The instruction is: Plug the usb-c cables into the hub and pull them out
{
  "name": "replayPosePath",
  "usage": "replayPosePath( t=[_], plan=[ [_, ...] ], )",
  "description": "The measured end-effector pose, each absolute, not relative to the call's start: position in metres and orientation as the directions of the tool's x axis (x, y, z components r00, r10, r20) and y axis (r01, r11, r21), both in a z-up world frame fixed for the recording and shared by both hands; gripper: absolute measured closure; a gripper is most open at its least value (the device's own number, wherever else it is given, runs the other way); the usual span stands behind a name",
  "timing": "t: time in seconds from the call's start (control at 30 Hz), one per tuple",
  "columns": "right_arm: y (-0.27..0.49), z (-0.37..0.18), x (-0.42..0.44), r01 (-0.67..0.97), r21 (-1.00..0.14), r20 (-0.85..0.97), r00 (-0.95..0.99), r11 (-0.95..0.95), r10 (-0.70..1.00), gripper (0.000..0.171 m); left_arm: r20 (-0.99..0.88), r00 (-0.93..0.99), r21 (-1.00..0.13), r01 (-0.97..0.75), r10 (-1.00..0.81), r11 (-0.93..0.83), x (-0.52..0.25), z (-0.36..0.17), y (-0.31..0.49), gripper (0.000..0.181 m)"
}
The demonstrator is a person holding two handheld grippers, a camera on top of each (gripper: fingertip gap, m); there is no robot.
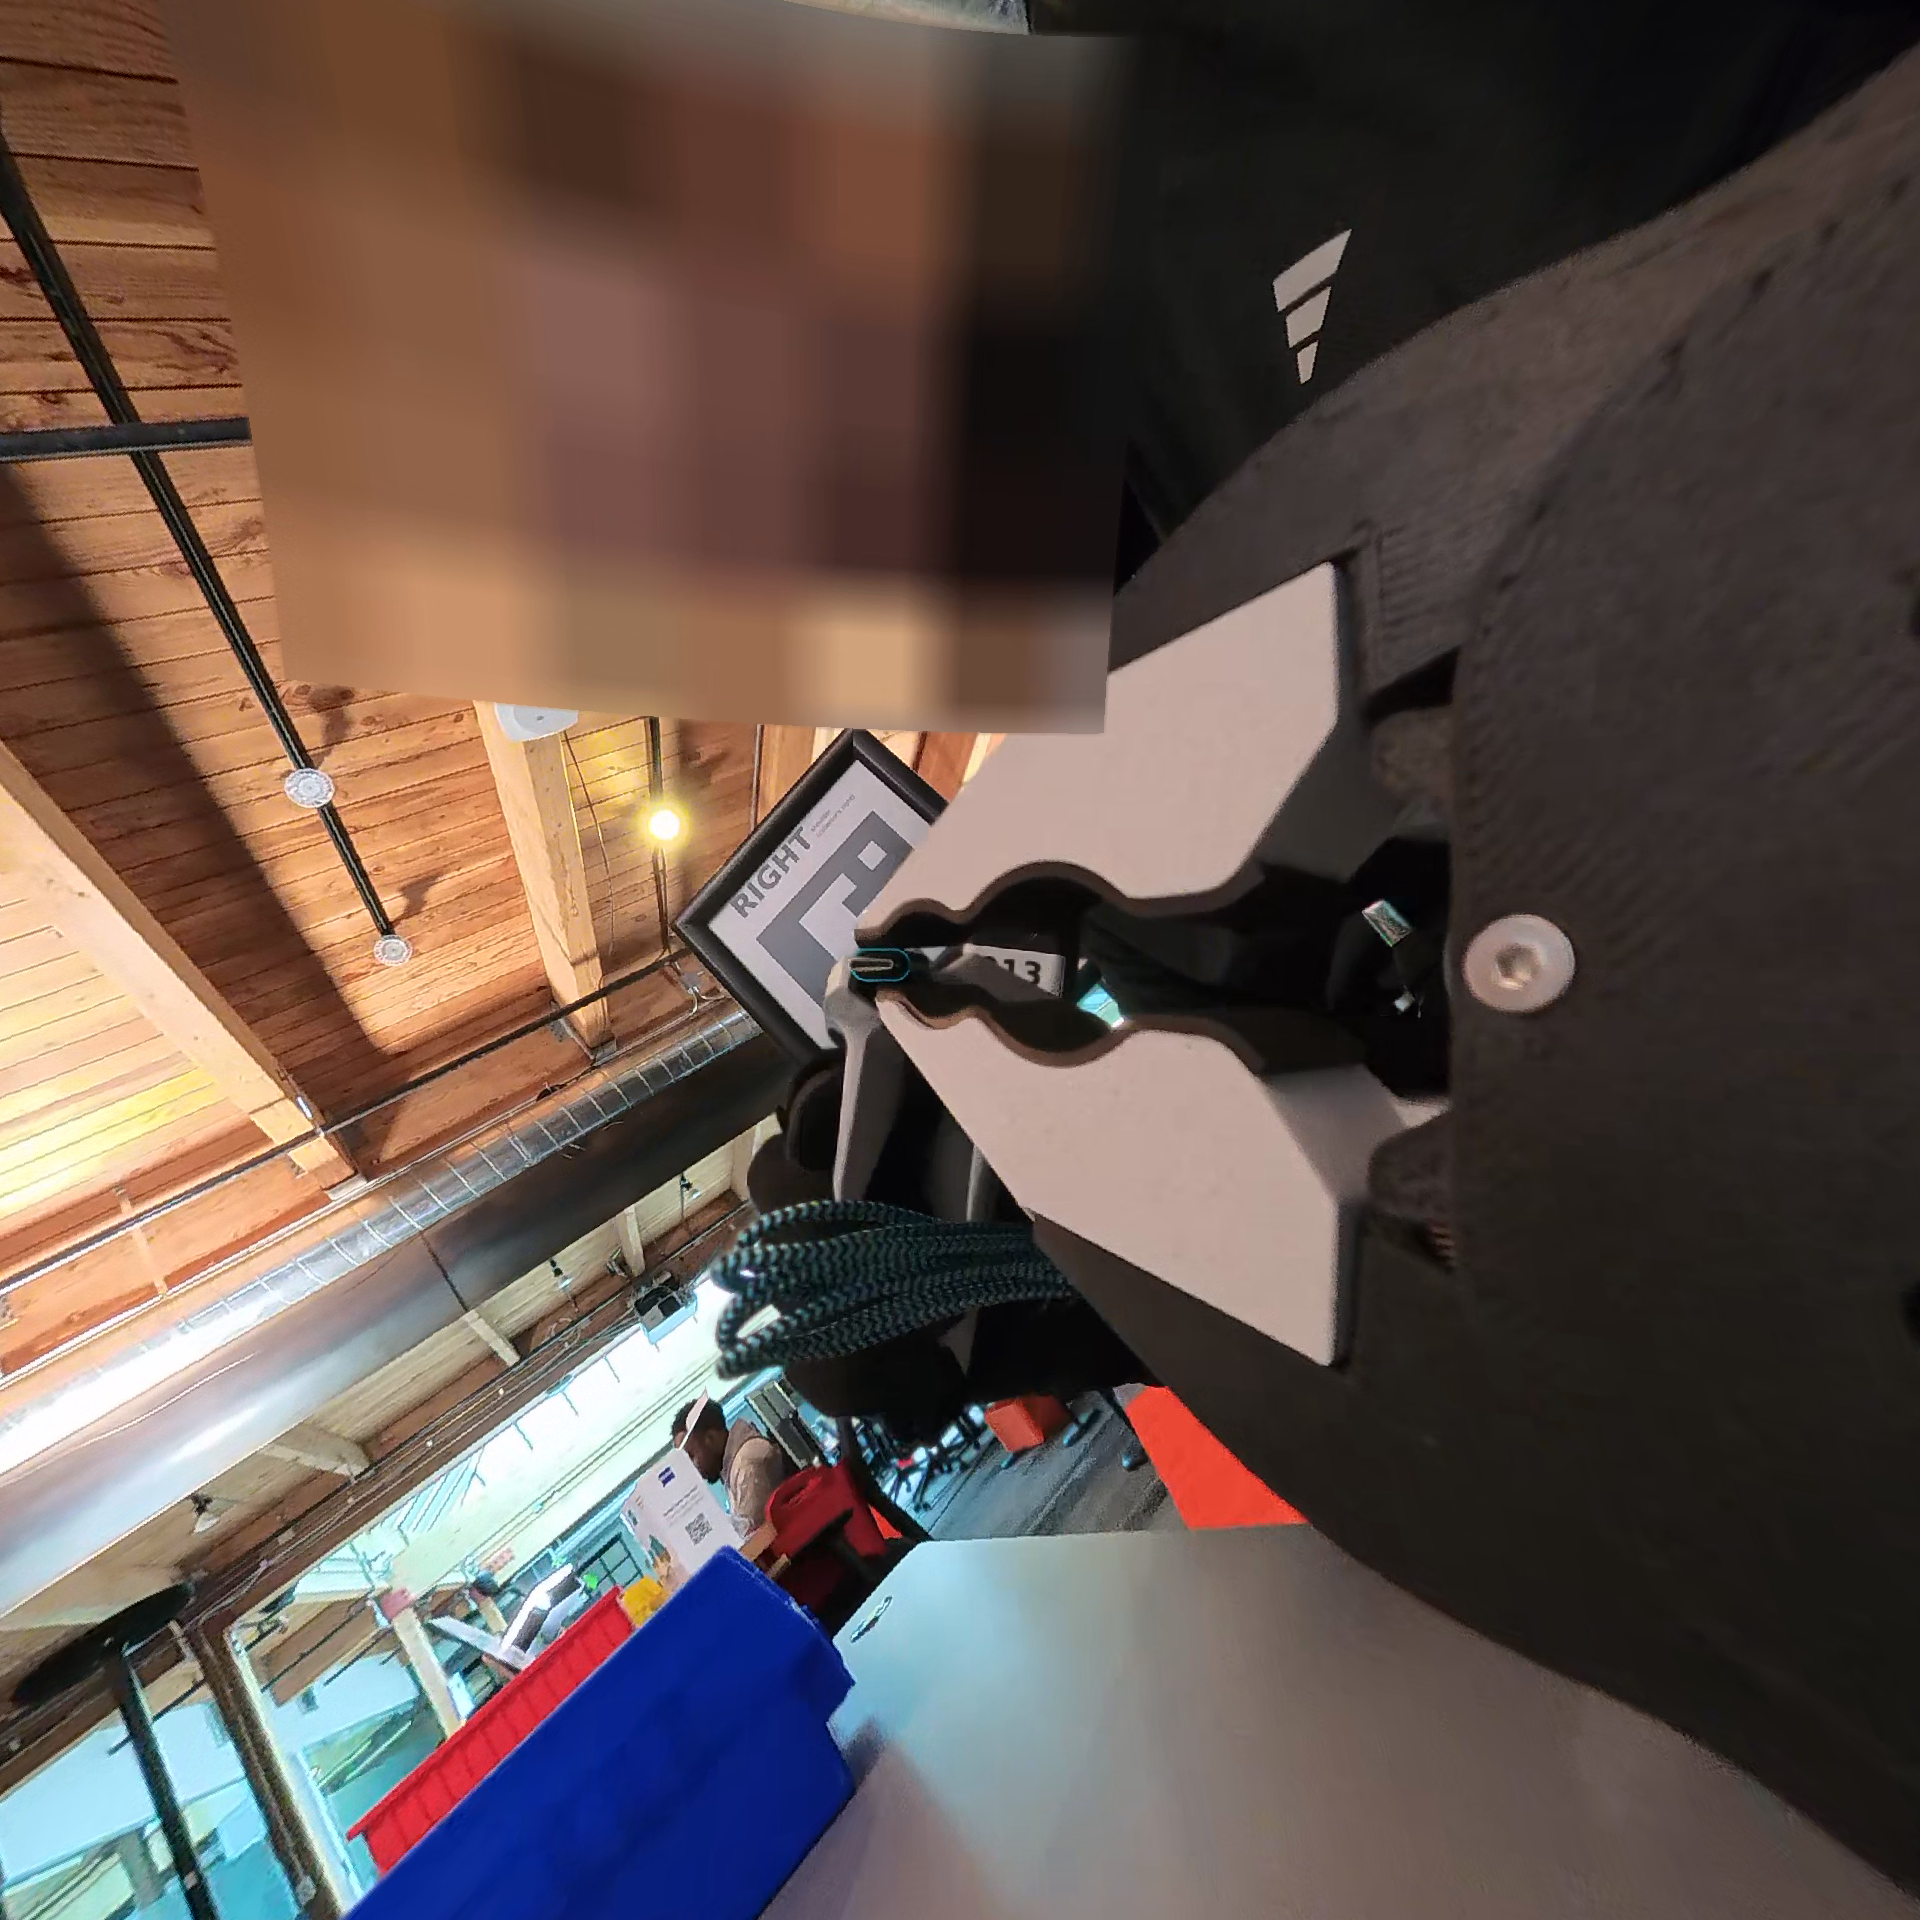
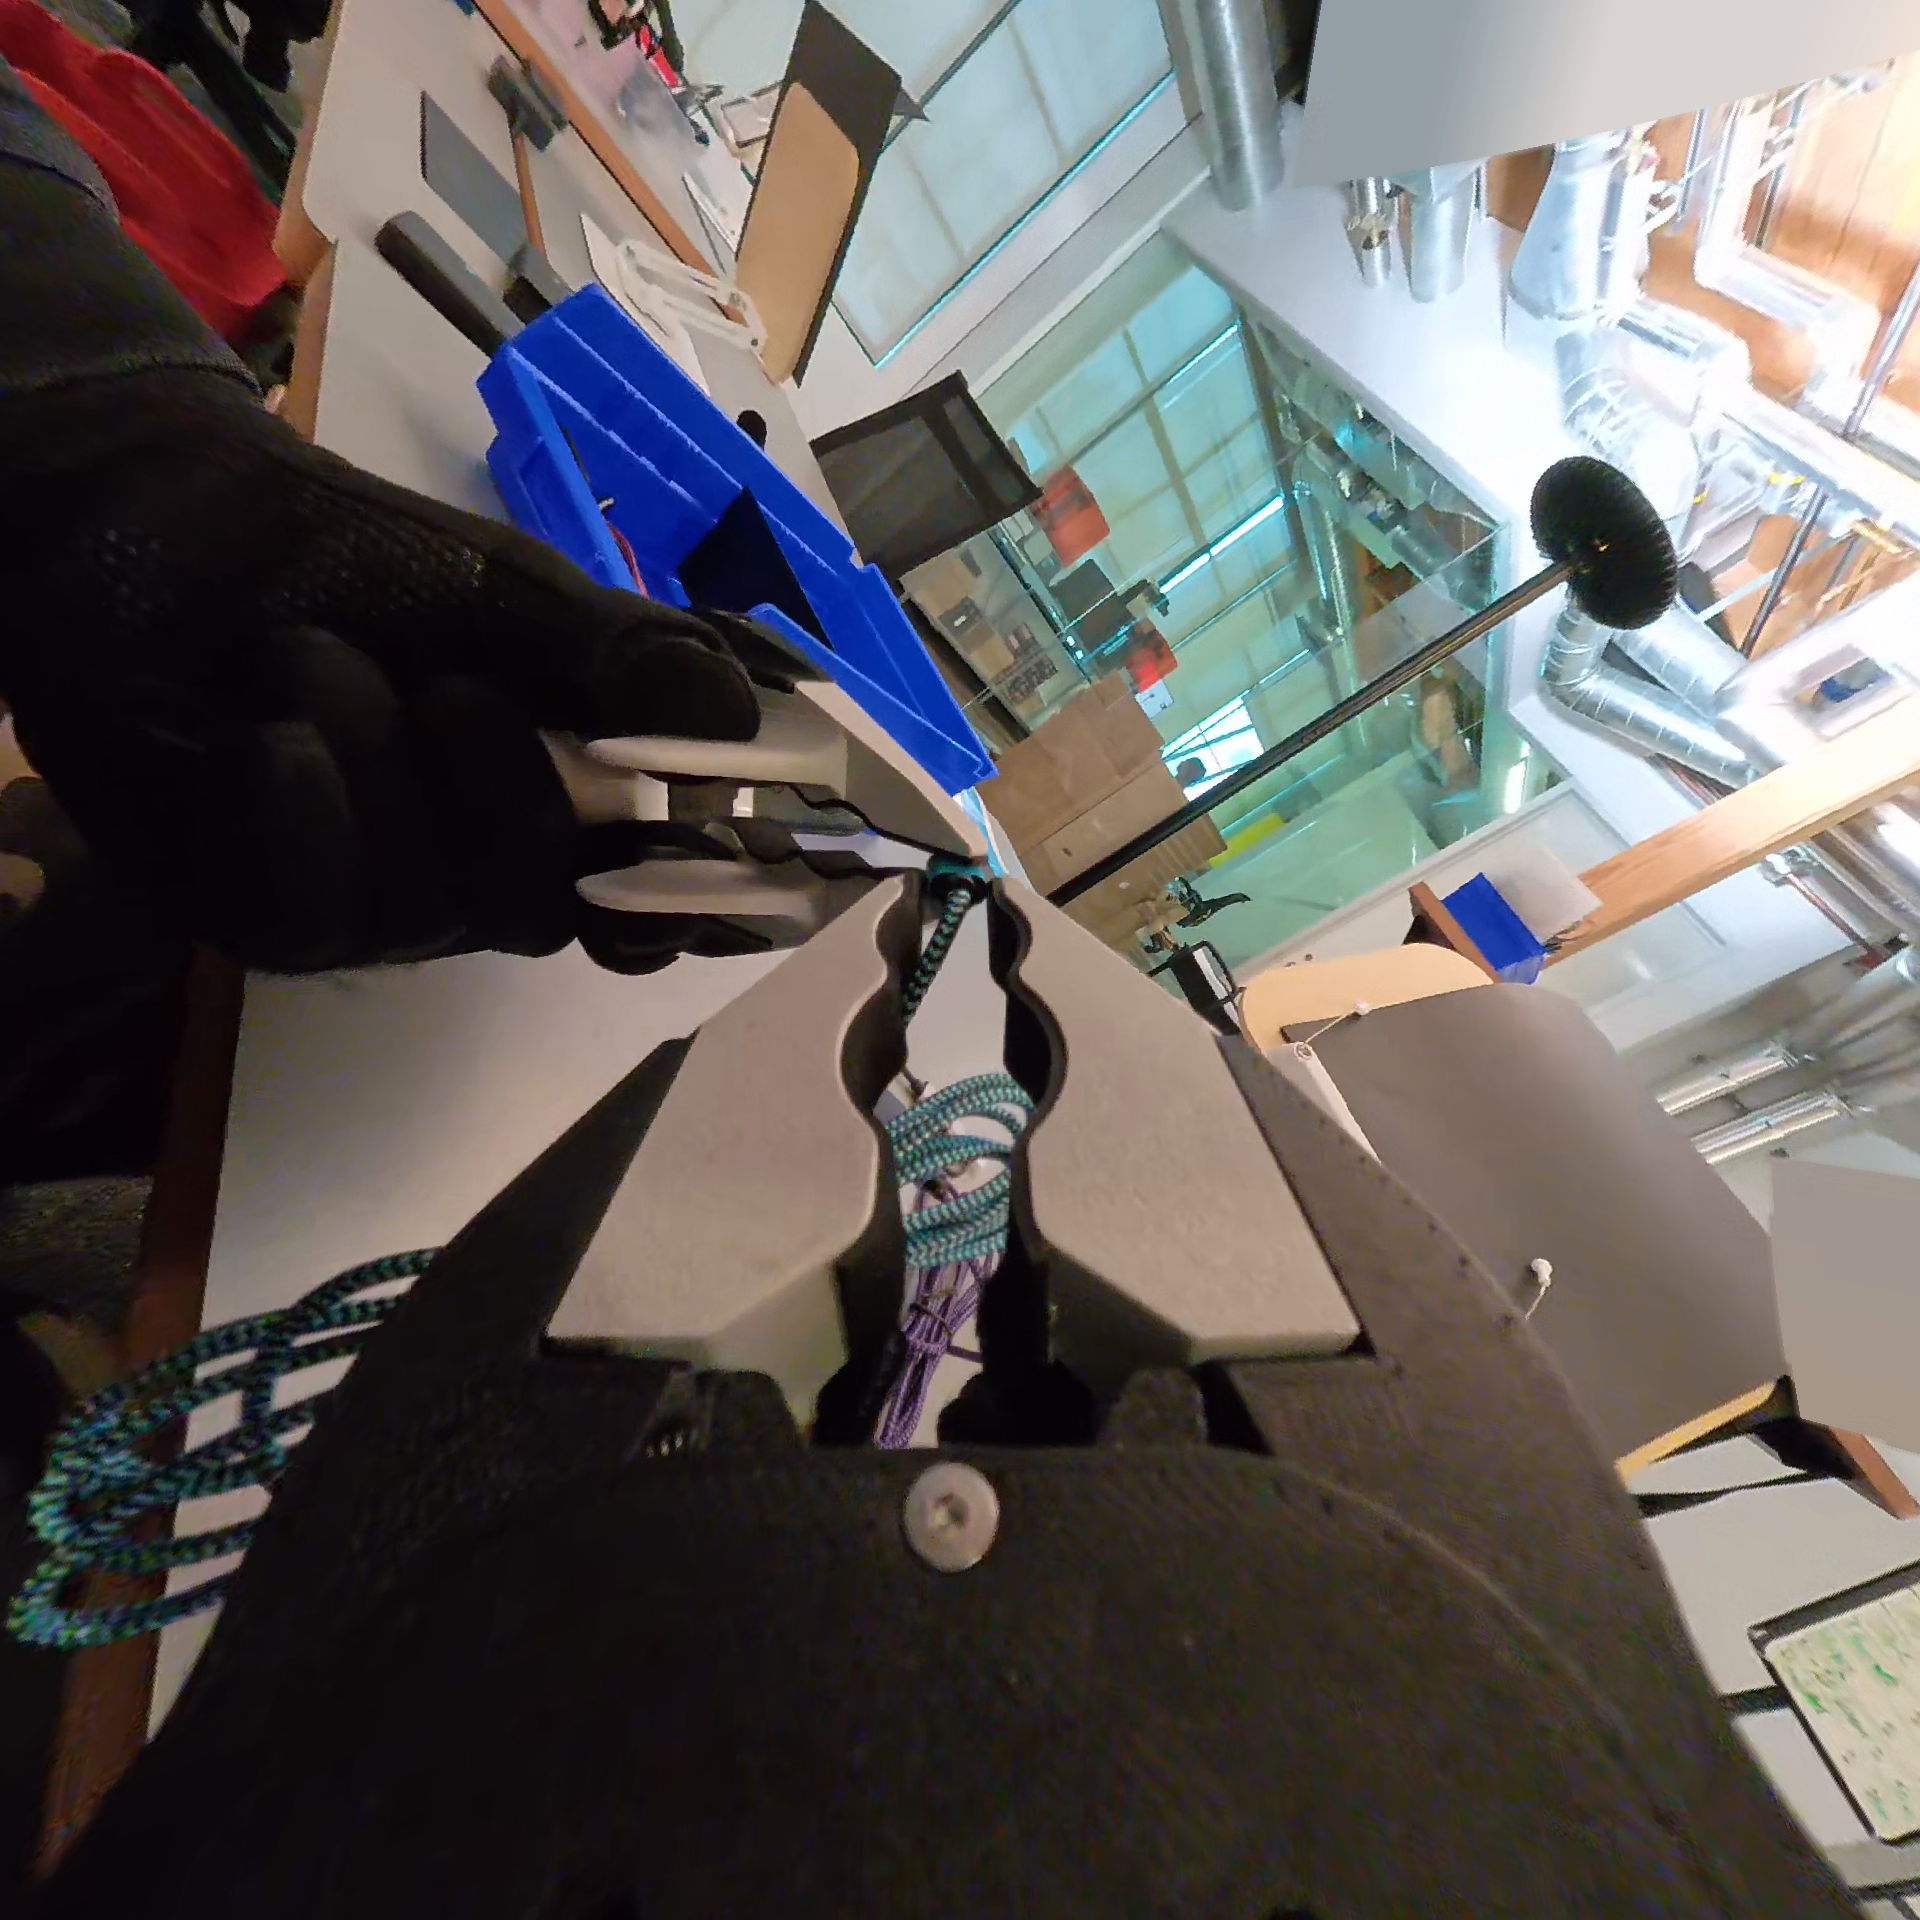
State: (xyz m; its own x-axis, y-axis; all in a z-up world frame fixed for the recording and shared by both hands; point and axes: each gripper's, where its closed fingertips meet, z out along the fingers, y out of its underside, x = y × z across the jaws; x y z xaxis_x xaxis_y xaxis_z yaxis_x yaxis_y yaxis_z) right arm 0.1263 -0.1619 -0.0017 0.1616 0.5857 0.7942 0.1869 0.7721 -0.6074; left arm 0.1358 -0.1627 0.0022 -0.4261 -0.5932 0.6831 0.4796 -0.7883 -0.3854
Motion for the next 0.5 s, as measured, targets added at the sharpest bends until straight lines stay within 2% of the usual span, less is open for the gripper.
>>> replayPosePath(
  t=[0.4,0.5],
  plan=[
    [-0.153,-0.016,0.127,0.239,-0.637,0.769,0.137,0.733,0.624,0.165,0.731,-0.395,-0.356,0.475,-0.556,-0.805,0.137,-0.012,-0.153,0.179],
    [-0.146,-0.021,0.129,0.251,-0.658,0.751,0.15,0.71,0.643,0.165,0.771,-0.296,-0.391,0.479,-0.564,-0.786,0.134,-0.018,-0.146,0.168]
  ],
)
